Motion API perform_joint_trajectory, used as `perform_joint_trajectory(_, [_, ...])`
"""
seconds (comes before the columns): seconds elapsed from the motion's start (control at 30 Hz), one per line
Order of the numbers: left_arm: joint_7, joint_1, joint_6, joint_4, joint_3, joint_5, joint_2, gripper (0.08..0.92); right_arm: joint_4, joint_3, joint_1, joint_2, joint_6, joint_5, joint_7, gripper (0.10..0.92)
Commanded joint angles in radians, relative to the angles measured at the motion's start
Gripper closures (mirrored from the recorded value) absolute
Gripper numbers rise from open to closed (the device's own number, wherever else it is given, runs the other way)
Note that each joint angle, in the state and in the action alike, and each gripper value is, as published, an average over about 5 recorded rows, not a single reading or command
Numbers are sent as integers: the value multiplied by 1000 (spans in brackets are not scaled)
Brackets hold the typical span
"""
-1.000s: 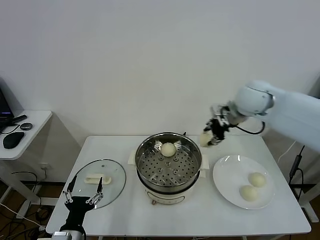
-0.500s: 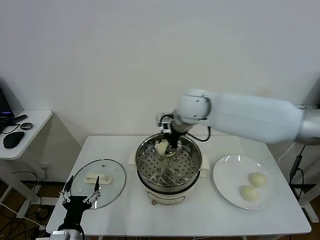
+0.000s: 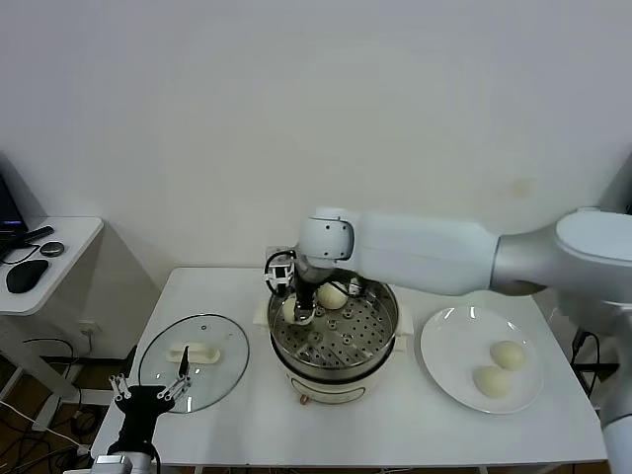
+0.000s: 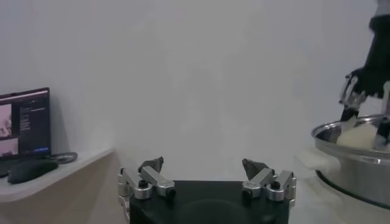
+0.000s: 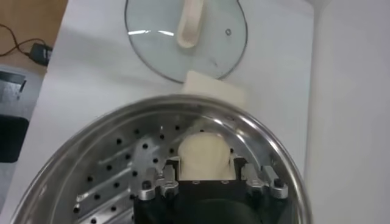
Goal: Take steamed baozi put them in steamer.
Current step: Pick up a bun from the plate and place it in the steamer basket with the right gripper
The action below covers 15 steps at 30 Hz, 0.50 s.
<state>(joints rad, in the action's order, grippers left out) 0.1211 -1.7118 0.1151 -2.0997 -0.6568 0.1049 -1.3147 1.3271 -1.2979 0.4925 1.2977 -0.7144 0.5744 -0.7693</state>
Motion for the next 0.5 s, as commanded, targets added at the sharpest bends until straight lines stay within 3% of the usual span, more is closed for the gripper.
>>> perform_joint_trajectory(0.03, [0, 0, 3, 1, -2, 1, 1, 177, -69, 5, -62, 59, -14, -17, 17, 499])
perform_joint_trajectory(0.13, [0, 1, 3, 1, 0, 0, 0, 177, -67, 8, -63, 53, -14, -21, 15, 478])
perform_joint_trajectory(0.33, [0, 6, 2, 1, 4, 0, 3, 177, -9, 25, -14, -3, -13, -27, -20, 325])
perform_joint_trajectory(0.5, [-1, 12, -2, -2, 12, -3, 5, 177, 135, 24, 111, -159, -12, -24, -101, 215])
